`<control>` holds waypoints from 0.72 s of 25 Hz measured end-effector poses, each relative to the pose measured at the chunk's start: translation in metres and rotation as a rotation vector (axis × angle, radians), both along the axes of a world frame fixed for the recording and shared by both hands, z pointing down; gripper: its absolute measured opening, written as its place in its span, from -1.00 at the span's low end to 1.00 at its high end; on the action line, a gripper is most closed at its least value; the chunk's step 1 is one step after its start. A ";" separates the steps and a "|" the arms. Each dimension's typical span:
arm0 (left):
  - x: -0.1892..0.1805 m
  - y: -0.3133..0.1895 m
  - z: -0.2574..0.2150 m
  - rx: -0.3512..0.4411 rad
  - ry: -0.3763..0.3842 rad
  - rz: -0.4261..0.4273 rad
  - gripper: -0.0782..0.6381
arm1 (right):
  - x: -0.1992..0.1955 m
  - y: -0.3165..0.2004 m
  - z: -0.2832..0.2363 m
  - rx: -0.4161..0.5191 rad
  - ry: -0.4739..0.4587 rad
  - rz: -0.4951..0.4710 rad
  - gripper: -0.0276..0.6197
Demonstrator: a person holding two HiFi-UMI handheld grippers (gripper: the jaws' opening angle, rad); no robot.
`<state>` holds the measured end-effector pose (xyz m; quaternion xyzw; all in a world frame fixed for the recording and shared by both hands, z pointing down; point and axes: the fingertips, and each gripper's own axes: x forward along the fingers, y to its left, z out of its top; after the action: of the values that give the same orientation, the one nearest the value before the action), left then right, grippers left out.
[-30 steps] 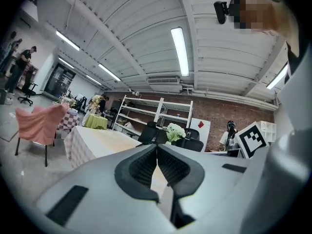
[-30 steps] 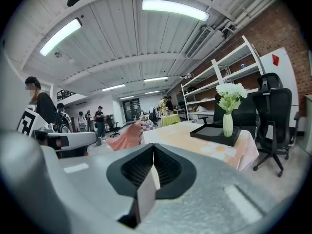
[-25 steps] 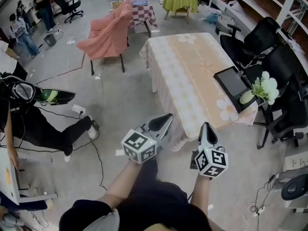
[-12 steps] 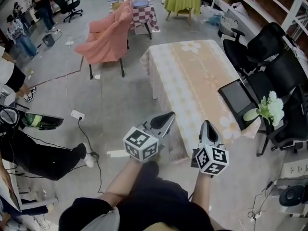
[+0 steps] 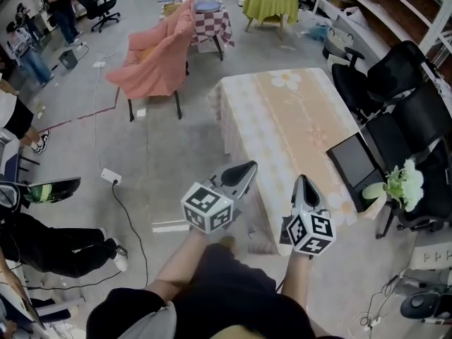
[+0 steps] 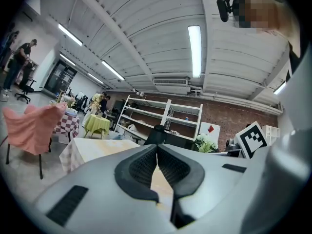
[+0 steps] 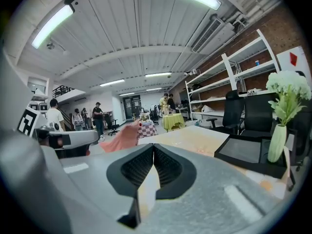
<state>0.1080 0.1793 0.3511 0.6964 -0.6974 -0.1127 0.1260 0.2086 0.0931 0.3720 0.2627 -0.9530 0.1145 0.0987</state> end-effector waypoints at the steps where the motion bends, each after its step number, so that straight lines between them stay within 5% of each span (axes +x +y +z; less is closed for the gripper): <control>1: -0.006 -0.003 0.002 -0.002 0.002 0.002 -0.75 | -0.005 -0.003 0.002 -0.001 0.002 0.003 -0.90; 18: -0.053 -0.017 0.025 -0.039 0.009 0.010 -0.75 | -0.055 -0.018 0.018 -0.021 0.012 0.012 -0.90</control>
<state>0.0553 0.1620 0.3760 0.6967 -0.6955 -0.1016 0.1435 0.1532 0.0750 0.3904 0.2682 -0.9495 0.1234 0.1065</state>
